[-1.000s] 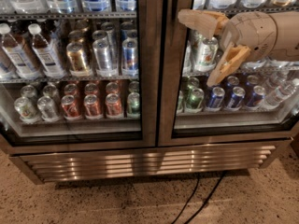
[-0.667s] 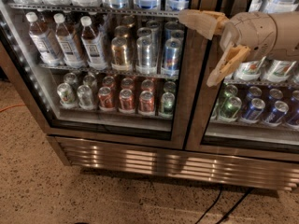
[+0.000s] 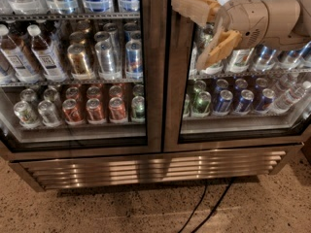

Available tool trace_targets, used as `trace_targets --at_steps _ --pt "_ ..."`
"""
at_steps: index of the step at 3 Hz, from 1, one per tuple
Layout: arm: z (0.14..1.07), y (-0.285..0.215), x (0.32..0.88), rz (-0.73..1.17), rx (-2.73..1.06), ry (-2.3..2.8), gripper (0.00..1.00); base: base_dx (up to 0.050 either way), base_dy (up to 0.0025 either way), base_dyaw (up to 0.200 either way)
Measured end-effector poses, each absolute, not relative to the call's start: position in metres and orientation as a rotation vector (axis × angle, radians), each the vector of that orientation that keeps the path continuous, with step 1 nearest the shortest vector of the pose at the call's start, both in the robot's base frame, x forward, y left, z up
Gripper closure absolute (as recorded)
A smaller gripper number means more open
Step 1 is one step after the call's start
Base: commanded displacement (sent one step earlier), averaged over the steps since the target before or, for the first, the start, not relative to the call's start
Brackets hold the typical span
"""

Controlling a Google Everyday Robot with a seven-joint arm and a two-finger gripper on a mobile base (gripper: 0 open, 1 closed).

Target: Open left fridge door

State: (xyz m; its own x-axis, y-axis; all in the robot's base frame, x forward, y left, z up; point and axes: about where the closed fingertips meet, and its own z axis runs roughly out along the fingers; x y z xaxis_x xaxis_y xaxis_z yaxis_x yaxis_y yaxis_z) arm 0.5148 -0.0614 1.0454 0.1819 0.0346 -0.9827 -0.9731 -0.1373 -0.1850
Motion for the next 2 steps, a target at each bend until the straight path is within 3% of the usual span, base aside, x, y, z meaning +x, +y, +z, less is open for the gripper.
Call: trace_targets --at_steps 2 --pt "1.04 -0.055 0.531 1.155 -1.385 1.091 0.0 0.0 0.0 0.0"
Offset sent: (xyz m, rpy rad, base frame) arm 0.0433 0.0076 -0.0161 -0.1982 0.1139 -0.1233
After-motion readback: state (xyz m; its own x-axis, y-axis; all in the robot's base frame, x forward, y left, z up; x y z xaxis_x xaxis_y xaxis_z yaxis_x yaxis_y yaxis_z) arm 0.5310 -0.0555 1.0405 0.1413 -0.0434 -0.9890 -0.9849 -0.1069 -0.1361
